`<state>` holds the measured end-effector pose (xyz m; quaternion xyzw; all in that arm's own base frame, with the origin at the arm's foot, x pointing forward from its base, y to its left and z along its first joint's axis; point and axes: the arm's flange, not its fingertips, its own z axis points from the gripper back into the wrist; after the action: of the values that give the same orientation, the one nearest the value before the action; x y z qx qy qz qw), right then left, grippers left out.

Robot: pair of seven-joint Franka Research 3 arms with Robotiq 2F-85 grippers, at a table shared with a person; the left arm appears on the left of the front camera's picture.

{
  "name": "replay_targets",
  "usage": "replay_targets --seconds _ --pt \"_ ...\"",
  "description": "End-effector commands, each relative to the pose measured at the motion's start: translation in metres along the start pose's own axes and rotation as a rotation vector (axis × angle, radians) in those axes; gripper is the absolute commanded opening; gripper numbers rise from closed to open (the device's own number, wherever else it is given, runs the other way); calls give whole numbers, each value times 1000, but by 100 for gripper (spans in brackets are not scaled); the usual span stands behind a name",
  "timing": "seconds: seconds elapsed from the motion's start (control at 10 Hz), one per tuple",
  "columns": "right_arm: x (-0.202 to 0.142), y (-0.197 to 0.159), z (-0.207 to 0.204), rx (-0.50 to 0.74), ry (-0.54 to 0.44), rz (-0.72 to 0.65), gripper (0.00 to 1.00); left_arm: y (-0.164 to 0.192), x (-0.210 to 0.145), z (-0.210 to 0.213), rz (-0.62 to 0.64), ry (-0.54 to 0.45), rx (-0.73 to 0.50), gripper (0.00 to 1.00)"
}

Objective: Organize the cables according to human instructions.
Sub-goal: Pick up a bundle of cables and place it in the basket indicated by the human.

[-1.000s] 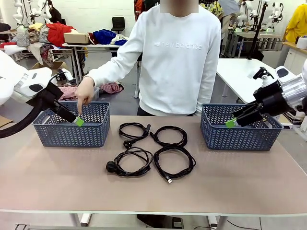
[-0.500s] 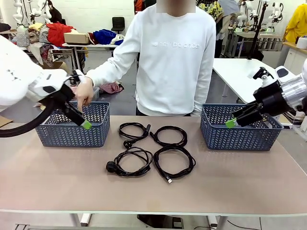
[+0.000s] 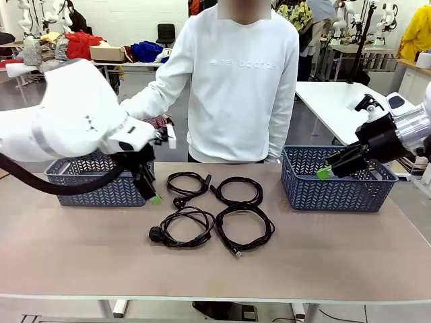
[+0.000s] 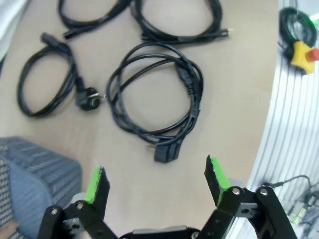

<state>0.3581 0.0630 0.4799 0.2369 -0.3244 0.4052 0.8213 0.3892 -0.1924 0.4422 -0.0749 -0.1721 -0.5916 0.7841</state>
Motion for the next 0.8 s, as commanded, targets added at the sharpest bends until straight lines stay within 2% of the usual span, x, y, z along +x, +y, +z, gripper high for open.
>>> replay_targets --seconds 0.0,0.2,0.5,0.7 --pt "1 -5 -2 13 -24 23 100 -1 12 -13 -68 62 -26 100" --pt "1 -5 -2 13 -24 23 100 -8 15 -28 -97 89 -43 100" --pt "1 -5 -2 13 -24 23 100 -6 12 -25 -94 65 -52 100" --pt "1 -5 -2 13 -24 23 100 -15 17 -37 -79 76 -49 100"
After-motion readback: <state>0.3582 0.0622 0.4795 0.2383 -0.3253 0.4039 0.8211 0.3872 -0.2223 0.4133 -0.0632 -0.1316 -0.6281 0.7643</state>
